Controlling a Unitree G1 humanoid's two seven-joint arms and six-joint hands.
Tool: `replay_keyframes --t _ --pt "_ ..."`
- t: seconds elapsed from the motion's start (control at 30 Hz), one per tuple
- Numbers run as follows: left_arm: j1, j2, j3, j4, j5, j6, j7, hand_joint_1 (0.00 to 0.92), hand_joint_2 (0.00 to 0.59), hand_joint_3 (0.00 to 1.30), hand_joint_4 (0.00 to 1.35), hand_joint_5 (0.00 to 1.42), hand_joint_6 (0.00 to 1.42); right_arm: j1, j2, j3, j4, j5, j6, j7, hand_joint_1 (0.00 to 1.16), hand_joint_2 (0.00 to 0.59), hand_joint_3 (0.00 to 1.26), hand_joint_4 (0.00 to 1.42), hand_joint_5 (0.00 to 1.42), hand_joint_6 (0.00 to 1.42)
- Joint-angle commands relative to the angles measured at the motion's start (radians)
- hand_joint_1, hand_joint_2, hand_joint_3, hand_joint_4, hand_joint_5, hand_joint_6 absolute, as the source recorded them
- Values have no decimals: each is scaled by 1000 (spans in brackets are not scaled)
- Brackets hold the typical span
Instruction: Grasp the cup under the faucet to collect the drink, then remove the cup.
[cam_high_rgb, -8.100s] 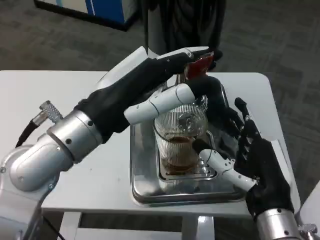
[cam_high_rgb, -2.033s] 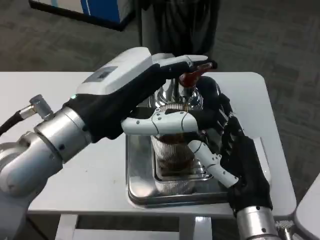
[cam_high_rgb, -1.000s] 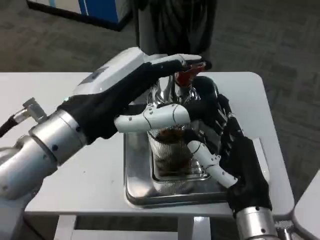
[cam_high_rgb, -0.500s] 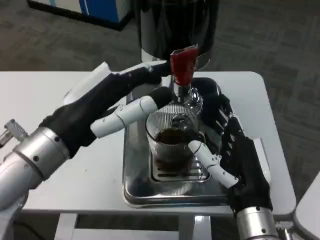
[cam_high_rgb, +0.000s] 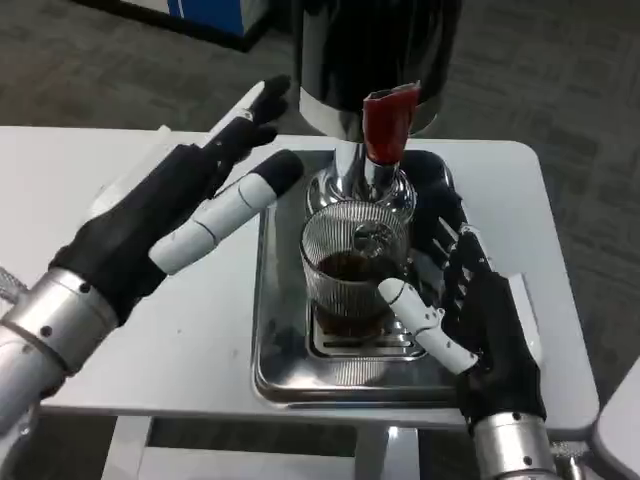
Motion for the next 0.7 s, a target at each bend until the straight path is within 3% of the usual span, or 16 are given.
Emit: replay_keyframes --t 0.03,0.33,0.53,0.7 --pt "59 6 50 -55 -11 37 20 0 86 0 0 8 0 11 18 2 -7 2 -1 -1 630 212 62 148 183 215" --pt "220 55 173 -124 -23 37 -9 0 80 0 0 0 0 8 11 -6 -3 6 -2 1 630 213 62 148 183 215" --pt "333 109 183 -99 36 -71 -36 0 73 0 0 0 0 7 9 -9 1 6 -2 5 630 213 62 148 183 215" --pt "361 162 186 -64 106 -160 -38 0 69 0 0 0 0 10 9 -6 -3 3 0 7 630 213 62 148 183 215"
